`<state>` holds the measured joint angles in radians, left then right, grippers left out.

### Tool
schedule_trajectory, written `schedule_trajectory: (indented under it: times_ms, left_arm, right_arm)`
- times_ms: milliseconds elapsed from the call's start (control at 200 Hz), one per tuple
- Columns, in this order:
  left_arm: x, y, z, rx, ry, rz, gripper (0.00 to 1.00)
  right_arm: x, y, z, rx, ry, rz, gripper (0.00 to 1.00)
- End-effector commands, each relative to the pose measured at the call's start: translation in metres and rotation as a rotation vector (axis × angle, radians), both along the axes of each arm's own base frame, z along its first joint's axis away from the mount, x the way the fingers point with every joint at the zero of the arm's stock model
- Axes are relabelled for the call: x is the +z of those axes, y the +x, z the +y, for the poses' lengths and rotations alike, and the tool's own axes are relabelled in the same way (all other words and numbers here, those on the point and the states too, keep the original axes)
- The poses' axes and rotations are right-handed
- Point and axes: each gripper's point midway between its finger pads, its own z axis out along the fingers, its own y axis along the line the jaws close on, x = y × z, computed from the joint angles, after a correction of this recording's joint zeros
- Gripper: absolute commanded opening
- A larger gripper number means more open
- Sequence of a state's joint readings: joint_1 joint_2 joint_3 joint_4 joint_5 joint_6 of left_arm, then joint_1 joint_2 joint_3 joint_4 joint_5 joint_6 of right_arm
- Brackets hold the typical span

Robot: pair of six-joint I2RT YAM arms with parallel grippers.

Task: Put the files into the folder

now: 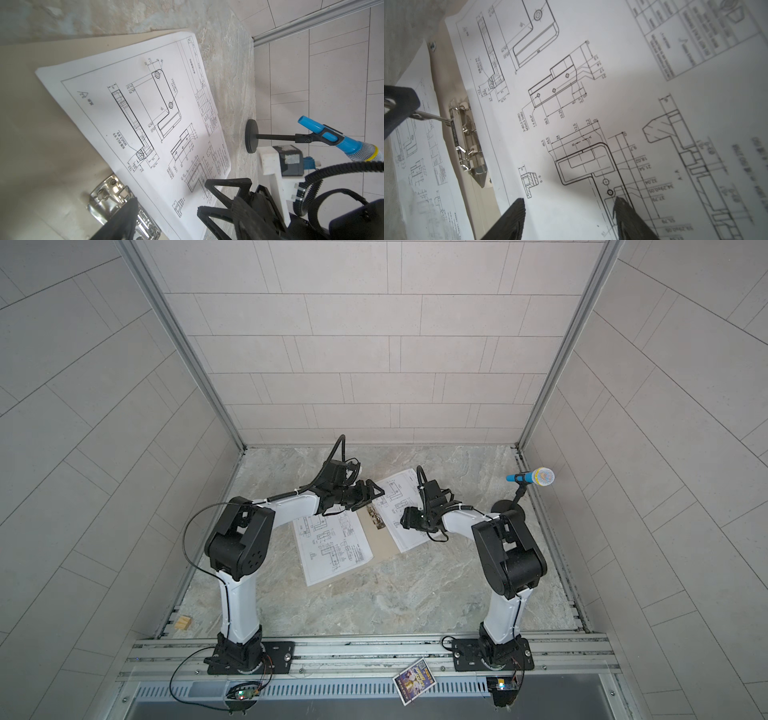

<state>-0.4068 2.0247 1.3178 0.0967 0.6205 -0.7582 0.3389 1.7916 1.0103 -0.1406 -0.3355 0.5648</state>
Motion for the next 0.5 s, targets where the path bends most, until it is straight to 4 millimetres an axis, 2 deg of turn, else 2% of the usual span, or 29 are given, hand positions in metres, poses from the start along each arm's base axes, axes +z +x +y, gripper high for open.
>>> schedule_trajectory:
  times_ms: [0, 120, 235, 400, 495]
  left_arm:
    - [-0.010, 0.010, 0.012, 0.029, 0.046, 0.002, 0.77]
    - [-0.008, 0.009, 0.013, 0.010, 0.052, -0.020, 0.77]
    - [-0.006, 0.008, 0.013, 0.007, 0.049, -0.023, 0.77]
    - [-0.004, 0.007, 0.012, 0.007, 0.030, -0.022, 0.77]
    - [-0.001, 0.006, 0.010, 0.003, 0.018, -0.031, 0.77]
  right_arm:
    - [-0.021, -0.042, -0.011, -0.017, -0.049, 0.168, 0.69]
    - [0.007, -0.037, -0.011, -0.017, -0.032, 0.104, 0.72]
    - [0.032, -0.027, -0.022, -0.040, -0.027, 0.049, 0.74]
    - [0.043, -0.014, -0.053, -0.082, -0.038, 0.019, 0.76]
    - [0.043, -0.003, -0.077, -0.091, -0.127, -0.007, 0.78]
